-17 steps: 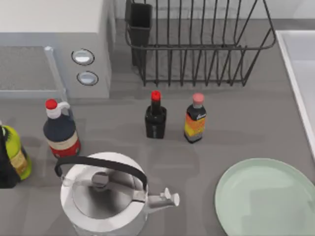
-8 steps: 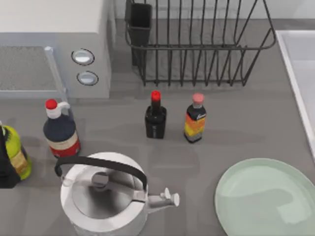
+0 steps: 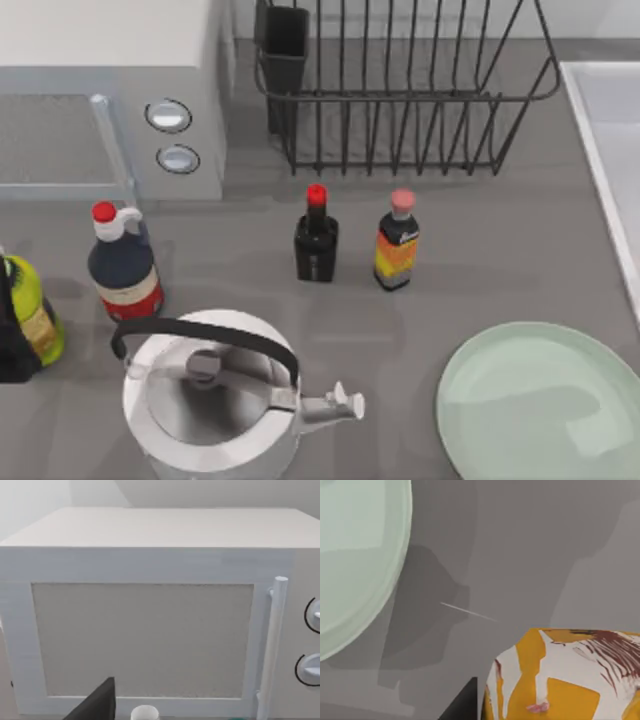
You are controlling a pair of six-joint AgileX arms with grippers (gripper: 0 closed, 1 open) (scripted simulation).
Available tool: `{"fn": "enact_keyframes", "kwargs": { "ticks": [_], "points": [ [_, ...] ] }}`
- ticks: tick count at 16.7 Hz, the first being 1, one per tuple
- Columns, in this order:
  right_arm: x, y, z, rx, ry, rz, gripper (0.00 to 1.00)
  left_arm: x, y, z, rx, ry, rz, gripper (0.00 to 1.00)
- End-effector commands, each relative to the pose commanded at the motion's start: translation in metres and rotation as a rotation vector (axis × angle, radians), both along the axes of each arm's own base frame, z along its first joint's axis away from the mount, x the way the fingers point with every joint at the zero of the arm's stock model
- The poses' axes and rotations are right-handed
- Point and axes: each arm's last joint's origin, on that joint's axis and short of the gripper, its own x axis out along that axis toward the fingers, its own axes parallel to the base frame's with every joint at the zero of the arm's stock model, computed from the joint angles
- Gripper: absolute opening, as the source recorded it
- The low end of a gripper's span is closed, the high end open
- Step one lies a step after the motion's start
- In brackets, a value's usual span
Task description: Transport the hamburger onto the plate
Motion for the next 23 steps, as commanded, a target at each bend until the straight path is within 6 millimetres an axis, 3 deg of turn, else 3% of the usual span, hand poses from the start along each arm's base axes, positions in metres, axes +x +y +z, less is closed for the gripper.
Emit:
{"fn": "enact_keyframes", "kwargs": {
  "ticks": [4,7,10,12,14,16,17,18,19,21,23],
  "points": [
    [0.0,-0.034,0.002,-0.005,-0.034,-0.291,0.0,0.0,0.0,0.0,0.0,0.0,0.0,1.0],
    [-0.011,-0.085,0.005,-0.017,-0.073,-0.697,0.0,0.0,0.0,0.0,0.0,0.0,0.0,1.0],
    [-0.048,-0.147,0.009,-0.039,-0.119,-1.239,0.0,0.0,0.0,0.0,0.0,0.0,0.0,1.0],
    [-0.094,-0.188,0.012,-0.063,-0.154,-1.674,0.0,0.0,0.0,0.0,0.0,0.0,0.0,1.0],
    [-0.159,-0.216,0.015,-0.096,-0.197,-2.157,0.0,0.0,0.0,0.0,0.0,0.0,0.0,1.0],
    [-0.239,-0.223,0.017,-0.142,-0.253,-2.676,0.0,0.0,0.0,0.0,0.0,0.0,0.0,1.0],
    [-0.281,-0.216,0.019,-0.172,-0.289,-2.944,0.0,0.0,0.0,0.0,0.0,0.0,0.0,1.0],
    [-0.324,-0.2,0.021,0.196,0.312,3.018,0.0,0.0,0.0,0.0,0.0,0.0,0.0,1.0],
    [-0.363,-0.176,0.022,0.2,0.302,2.734,0.0,0.0,0.0,0.0,0.0,0.0,0.0,1.0],
    [-0.429,-0.107,0.025,0.207,0.287,2.153,0.0,0.0,0.0,0.0,0.0,0.0,0.0,1.0],
    [-0.465,-0.017,0.028,0.213,0.277,1.568,0.0,0.0,0.0,0.0,0.0,0.0,0.0,1.0]
  ]
}}
